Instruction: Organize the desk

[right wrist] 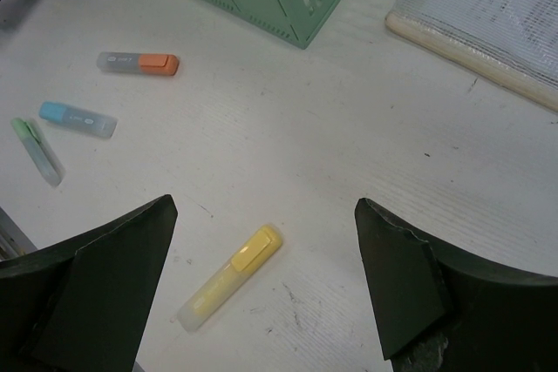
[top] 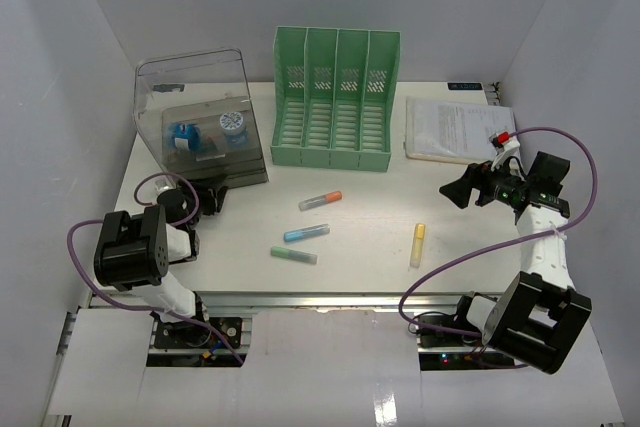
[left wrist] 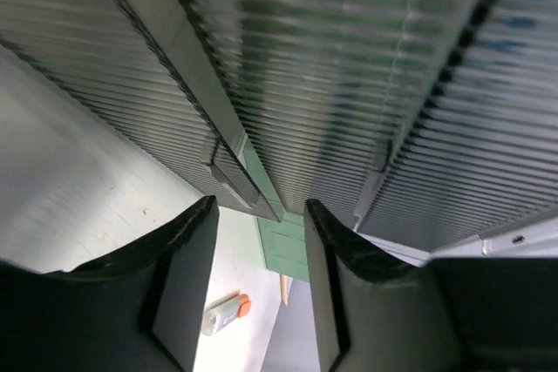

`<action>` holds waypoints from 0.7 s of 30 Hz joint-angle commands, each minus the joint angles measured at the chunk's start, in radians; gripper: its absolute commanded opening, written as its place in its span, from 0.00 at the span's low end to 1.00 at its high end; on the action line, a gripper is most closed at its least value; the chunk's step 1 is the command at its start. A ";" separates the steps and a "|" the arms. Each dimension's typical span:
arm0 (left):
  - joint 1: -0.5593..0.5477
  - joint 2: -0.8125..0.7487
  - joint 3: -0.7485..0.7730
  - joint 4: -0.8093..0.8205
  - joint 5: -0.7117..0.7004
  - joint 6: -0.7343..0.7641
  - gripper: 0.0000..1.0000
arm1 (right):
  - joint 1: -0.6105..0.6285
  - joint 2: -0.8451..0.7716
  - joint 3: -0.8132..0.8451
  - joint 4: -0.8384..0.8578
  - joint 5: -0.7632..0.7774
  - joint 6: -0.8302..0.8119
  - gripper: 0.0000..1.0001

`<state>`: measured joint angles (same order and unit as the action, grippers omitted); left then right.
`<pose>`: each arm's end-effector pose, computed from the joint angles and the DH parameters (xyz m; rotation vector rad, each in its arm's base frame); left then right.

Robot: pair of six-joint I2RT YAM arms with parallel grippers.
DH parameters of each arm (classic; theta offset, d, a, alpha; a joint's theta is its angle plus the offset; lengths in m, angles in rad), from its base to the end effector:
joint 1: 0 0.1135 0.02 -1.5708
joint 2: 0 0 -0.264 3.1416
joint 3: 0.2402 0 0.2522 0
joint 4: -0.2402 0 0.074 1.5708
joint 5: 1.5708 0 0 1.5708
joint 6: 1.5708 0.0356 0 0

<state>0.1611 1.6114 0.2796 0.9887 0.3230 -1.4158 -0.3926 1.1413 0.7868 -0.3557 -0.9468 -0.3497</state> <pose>0.2471 0.0287 0.1172 -1.2926 1.6177 -1.1223 0.2259 -0.0623 0.2630 -0.4185 1.9688 0.6092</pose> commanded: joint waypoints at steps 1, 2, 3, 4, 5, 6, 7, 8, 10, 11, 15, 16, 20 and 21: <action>0.008 0.022 0.039 -0.031 -0.041 -0.014 0.50 | -0.005 0.005 -0.003 0.014 -0.005 -0.015 0.90; 0.008 0.031 0.043 -0.032 -0.045 -0.019 0.48 | -0.005 0.005 -0.003 0.014 -0.004 -0.016 0.90; 0.008 0.042 0.046 -0.023 -0.047 -0.025 0.46 | -0.005 0.006 -0.003 0.014 -0.004 -0.017 0.90; 0.008 0.055 0.052 -0.012 -0.047 -0.032 0.43 | -0.005 0.006 -0.003 0.014 -0.004 -0.016 0.90; 0.008 0.072 0.058 -0.004 -0.045 -0.038 0.39 | -0.005 0.006 -0.003 0.014 -0.004 -0.015 0.90; 0.008 0.089 0.064 0.004 -0.042 -0.043 0.36 | -0.005 0.006 -0.003 0.014 -0.003 -0.015 0.90; 0.008 0.098 0.071 0.015 -0.040 -0.048 0.31 | -0.005 0.005 -0.003 0.014 -0.003 -0.016 0.90; 0.008 0.107 0.078 0.025 -0.038 -0.052 0.26 | -0.006 0.005 -0.003 0.014 -0.003 -0.017 0.90; 0.007 0.118 0.079 0.034 -0.038 -0.057 0.20 | -0.006 0.004 -0.004 0.014 -0.003 -0.017 0.90; 0.008 0.120 0.077 0.038 -0.040 -0.058 0.19 | -0.006 0.005 -0.004 0.014 -0.003 -0.017 0.90; 0.008 0.106 0.040 0.058 -0.044 -0.053 0.09 | -0.008 0.003 -0.004 0.014 -0.006 -0.017 0.90; 0.008 0.097 0.027 0.068 -0.039 -0.054 0.06 | -0.008 0.003 -0.004 0.013 -0.007 -0.017 0.90; 0.008 0.057 -0.044 0.136 -0.003 -0.058 0.00 | -0.008 0.001 -0.005 0.013 -0.011 -0.017 0.90; 0.008 0.041 -0.085 0.159 0.011 -0.060 0.00 | -0.008 0.000 -0.006 0.012 -0.014 -0.017 0.90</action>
<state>0.1646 1.7152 0.2911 1.0677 0.3014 -1.4911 -0.3934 1.1458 0.7868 -0.3557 -0.9443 -0.3515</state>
